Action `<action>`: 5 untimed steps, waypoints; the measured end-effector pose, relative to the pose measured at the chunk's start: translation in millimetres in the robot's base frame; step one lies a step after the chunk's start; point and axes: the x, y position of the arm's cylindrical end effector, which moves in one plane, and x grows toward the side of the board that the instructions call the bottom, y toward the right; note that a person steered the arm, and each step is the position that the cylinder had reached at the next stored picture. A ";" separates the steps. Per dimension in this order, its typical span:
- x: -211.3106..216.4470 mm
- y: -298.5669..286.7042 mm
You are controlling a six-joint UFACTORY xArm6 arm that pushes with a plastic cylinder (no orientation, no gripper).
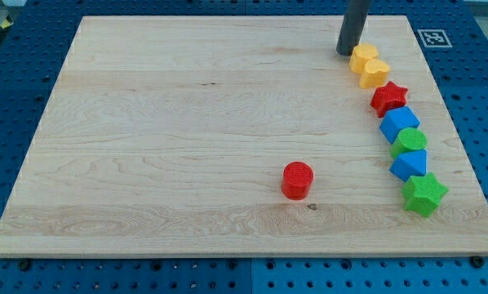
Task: Move the red circle to the center
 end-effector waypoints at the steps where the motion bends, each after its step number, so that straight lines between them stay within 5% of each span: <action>1: 0.2 -19.8; 2: 8.8 -78.6; 5: 171.9 -167.2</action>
